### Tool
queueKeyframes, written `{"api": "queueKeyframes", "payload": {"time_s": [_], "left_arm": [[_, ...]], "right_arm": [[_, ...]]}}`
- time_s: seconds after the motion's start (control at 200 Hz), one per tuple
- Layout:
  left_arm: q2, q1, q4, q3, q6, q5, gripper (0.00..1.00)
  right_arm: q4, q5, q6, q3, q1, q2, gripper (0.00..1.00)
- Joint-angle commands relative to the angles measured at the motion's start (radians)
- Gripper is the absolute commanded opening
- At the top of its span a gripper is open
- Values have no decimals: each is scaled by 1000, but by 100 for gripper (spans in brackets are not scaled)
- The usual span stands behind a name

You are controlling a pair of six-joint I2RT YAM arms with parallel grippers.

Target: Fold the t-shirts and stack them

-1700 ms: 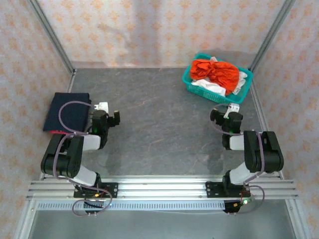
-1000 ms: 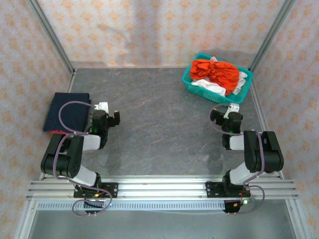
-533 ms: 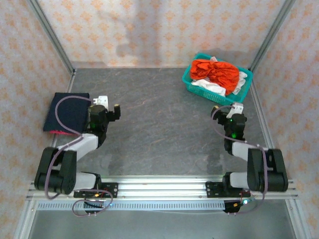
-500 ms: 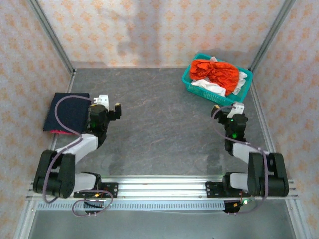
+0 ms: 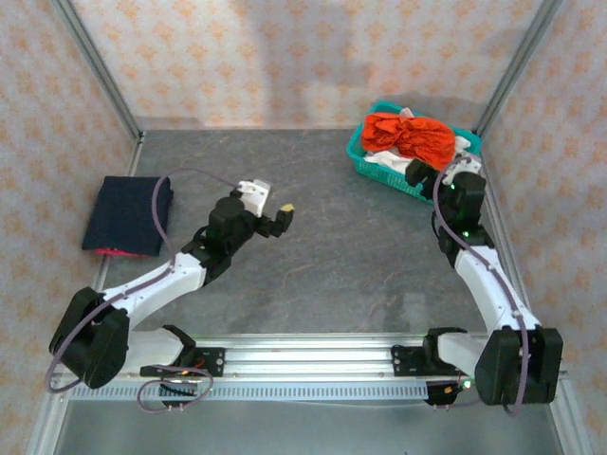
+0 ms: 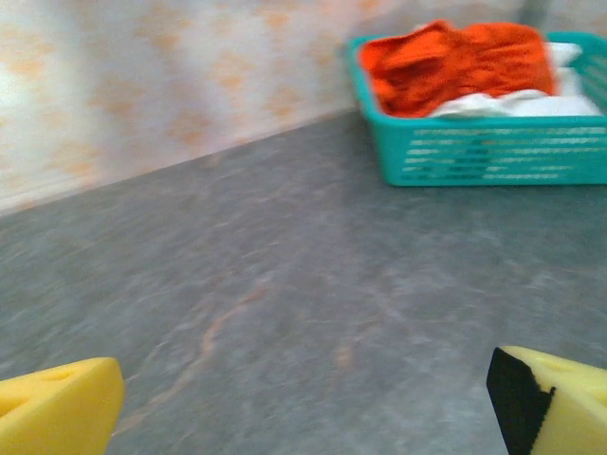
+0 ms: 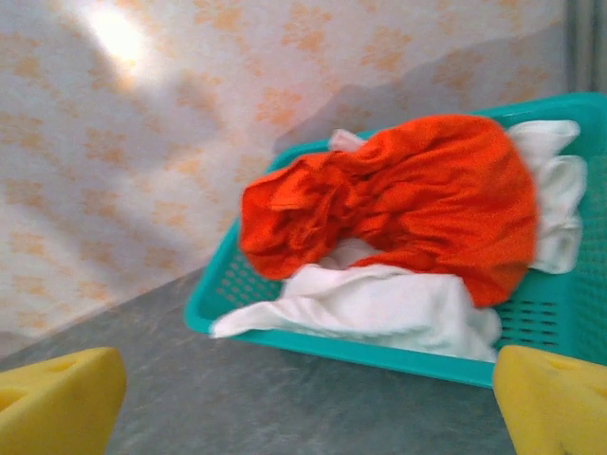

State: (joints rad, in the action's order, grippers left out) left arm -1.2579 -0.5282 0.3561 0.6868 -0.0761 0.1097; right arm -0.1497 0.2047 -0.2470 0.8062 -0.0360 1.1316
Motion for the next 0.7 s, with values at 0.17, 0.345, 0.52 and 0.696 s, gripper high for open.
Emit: {"api": "queueKeyframes", "payload": {"time_s": [0.17,0.345,0.52,0.696], "left_arm": [[-126,-67,-8,89,-36,201,100],[-175,-72,29,92,-27,199,100],[-201,-72,33,83,-21,185,100],[-228,-73,37,83,-3,191,100]], "right_arm": [[307,-134,-149,403,-124,413,99],[489,-121,-185,719,-145,718,94],[685,-122,-139,1067,-192,983,88],[859,-128,-111,1393,-219,1197,79]]}}
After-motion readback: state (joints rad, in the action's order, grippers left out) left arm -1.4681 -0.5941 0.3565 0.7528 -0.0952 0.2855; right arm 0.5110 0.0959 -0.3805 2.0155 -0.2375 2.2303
